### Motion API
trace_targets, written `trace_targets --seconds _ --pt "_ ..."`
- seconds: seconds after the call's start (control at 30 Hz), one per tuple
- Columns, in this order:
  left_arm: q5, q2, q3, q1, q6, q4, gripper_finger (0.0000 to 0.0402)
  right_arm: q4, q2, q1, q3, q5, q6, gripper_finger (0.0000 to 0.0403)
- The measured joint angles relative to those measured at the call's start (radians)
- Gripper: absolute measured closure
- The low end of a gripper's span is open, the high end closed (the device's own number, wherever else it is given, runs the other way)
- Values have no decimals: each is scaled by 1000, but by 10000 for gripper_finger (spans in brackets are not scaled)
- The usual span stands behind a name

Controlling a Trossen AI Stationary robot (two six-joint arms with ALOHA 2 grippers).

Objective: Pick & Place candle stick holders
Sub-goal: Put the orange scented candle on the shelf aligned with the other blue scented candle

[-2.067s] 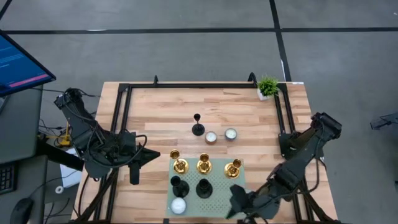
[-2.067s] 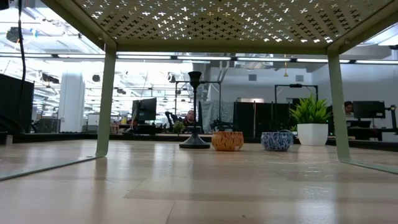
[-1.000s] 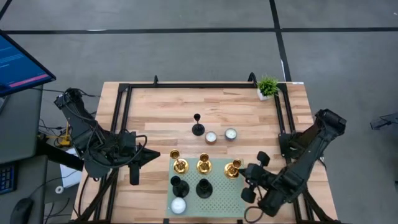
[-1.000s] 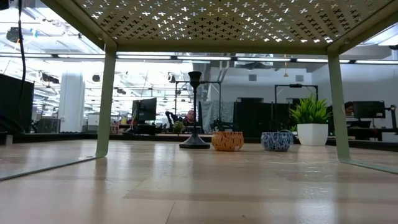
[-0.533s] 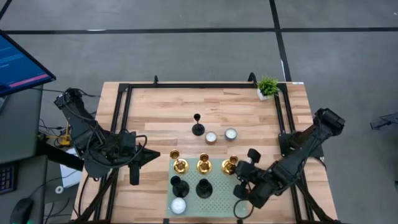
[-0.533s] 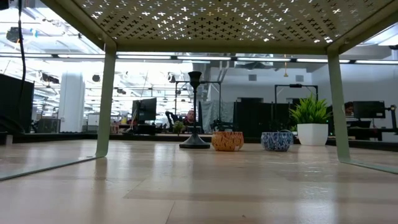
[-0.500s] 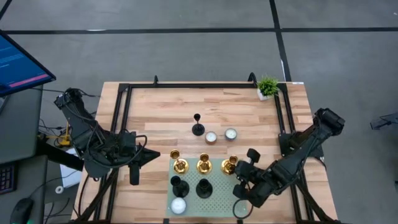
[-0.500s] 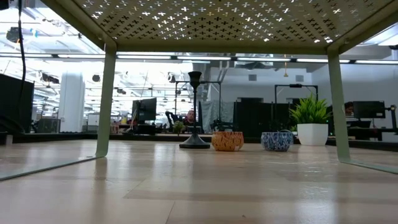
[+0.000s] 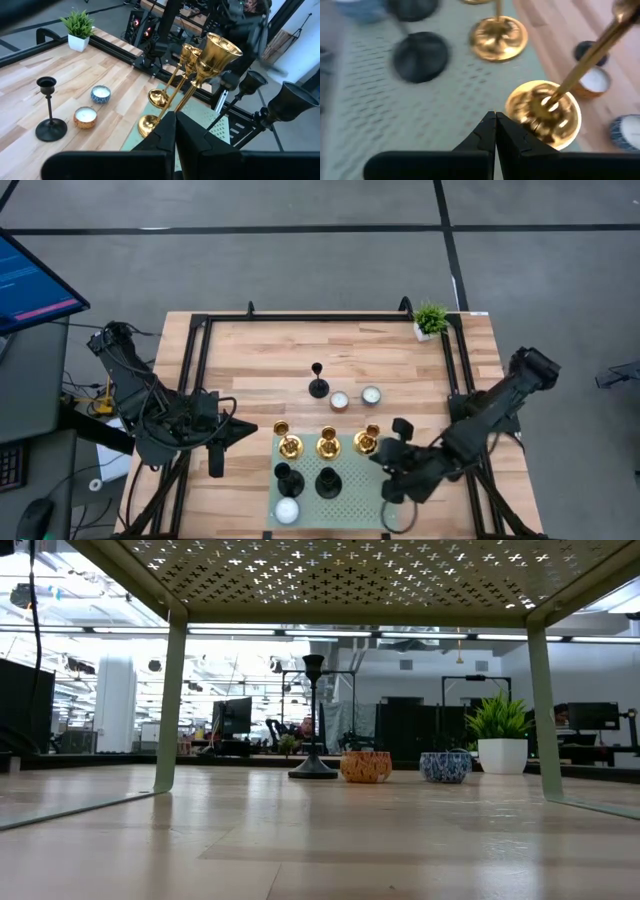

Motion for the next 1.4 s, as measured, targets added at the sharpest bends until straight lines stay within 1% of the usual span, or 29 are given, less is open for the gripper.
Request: trace_targets --seconds 0.13,0.2,0.23,0.27,0.37,0.4,0.47,0.53,0.57,0.63,0.73,0.83,0.9,0.97,1.03,1.1,1.2,1.27,1.4 --pt "0 0 0 0 19 1 392 -10 -63 34 1 -42 -8 402" --pt "0 0 0 0 19 3 392 -69 -100 48 1 -75 16 402" --pt "0 0 0 0 19 3 392 -127 -119 56 2 -70 59 402" --pt "0 0 0 0 19 3 392 -206 -139 66 2 -44 115 402" --pt "0 0 0 0 19 6 392 -457 -212 86 0 97 289 402" --pt "0 0 0 0 19 7 392 -528 -242 77 1 136 346 402" --pt "-4 0 0 0 20 9 392 -654 -304 39 1 179 435 402" --pt "-19 0 0 0 20 10 392 -721 -359 -17 1 213 456 402" --pt "-29 0 0 0 25 11 392 -733 -383 -48 -1 232 433 402" --pt "-48 -3 0 0 43 17 392 -696 -436 -100 -33 264 326 397" --pt "-93 -8 0 0 45 26 392 -566 -540 -173 -133 257 162 370" --pt "-131 -13 0 0 46 34 392 -416 -662 -239 -290 200 48 322" --pt "-157 -13 0 0 46 45 390 -294 -749 -291 -407 176 -21 282" --pt "-186 -12 0 0 43 56 387 -134 -821 -359 -514 146 -104 240" --pt "-205 -12 0 0 43 59 383 -6 -871 -434 -607 84 -177 200" --pt "-235 -12 0 0 43 60 378 78 -894 -515 -680 2 -220 168" --pt "-298 -12 0 0 43 62 369 165 -891 -637 -760 -118 -287 138" --pt "-332 -12 0 0 42 63 362 231 -872 -715 -796 -188 -347 129" --pt "-378 -12 0 1 47 63 343 349 -808 -862 -832 -352 -482 126"
